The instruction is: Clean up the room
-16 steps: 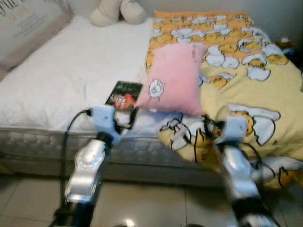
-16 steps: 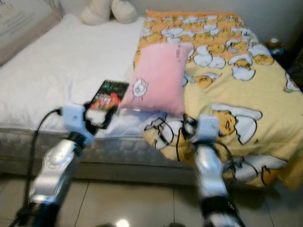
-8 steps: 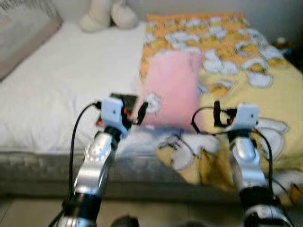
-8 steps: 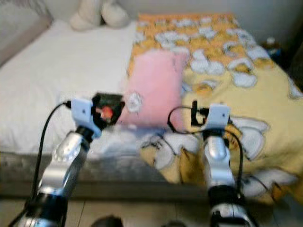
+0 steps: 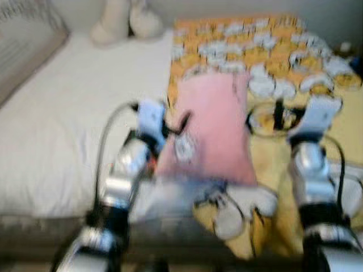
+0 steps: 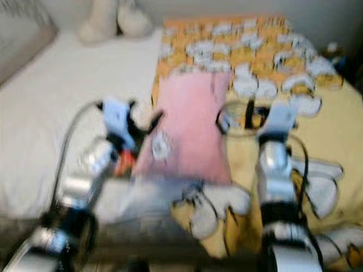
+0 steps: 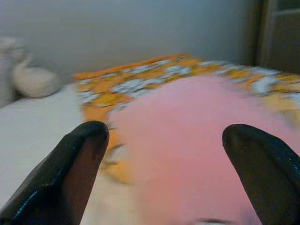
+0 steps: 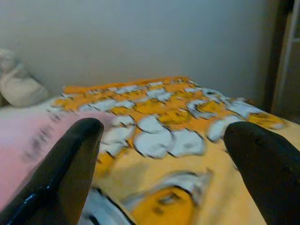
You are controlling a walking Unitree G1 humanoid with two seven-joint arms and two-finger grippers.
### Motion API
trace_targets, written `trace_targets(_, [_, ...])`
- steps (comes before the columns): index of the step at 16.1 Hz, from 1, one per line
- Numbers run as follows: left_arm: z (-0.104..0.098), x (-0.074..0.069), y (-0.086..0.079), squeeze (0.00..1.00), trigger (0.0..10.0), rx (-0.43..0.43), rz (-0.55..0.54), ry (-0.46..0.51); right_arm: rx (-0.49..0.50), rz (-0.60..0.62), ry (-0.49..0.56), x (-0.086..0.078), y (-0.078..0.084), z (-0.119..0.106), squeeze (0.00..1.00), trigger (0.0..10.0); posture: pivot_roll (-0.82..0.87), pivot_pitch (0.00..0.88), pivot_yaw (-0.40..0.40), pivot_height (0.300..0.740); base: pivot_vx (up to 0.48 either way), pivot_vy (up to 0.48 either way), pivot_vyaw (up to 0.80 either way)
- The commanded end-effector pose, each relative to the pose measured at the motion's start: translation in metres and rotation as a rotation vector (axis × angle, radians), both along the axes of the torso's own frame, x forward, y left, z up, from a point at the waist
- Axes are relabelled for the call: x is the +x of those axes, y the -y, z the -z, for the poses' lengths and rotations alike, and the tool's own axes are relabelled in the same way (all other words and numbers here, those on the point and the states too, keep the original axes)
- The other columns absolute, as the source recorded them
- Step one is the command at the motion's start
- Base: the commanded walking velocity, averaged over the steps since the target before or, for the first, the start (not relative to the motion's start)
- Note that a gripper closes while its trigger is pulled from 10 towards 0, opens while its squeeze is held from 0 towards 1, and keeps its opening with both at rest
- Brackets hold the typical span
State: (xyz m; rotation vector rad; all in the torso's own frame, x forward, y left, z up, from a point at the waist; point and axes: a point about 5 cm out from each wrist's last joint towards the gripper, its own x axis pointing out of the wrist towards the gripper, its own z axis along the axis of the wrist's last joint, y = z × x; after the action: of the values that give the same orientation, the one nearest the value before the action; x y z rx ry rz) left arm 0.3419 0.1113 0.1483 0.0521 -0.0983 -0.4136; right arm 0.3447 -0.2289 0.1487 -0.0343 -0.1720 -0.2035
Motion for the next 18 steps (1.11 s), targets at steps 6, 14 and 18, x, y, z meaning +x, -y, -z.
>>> trace_targets(6, [0.028, 0.012, -0.023, 0.00, 10.0, -0.418, 0.067, -0.376, 0.317, -0.050, -0.132, -0.001, -0.002, 0.013, 0.00, 10.0, -0.15, 0.000, 0.087, 0.703, 0.000, 0.000, 0.00])
trace_targets(14, [0.043, 0.012, -0.018, 0.00, 10.0, -0.506, 0.128, -0.473, 0.583, -0.085, -0.276, -0.031, 0.004, 0.036, 0.00, 10.0, -0.17, 0.000, 0.076, 0.703, 0.000, 0.000, 0.00])
trace_targets(18, [0.042, 0.017, -0.007, 0.00, 10.0, -0.431, 0.134, -0.428, 0.501, -0.097, -0.304, -0.028, -0.003, 0.040, 0.00, 10.0, -0.17, 0.000, 0.077, 0.703, 0.000, 0.000, 0.00])
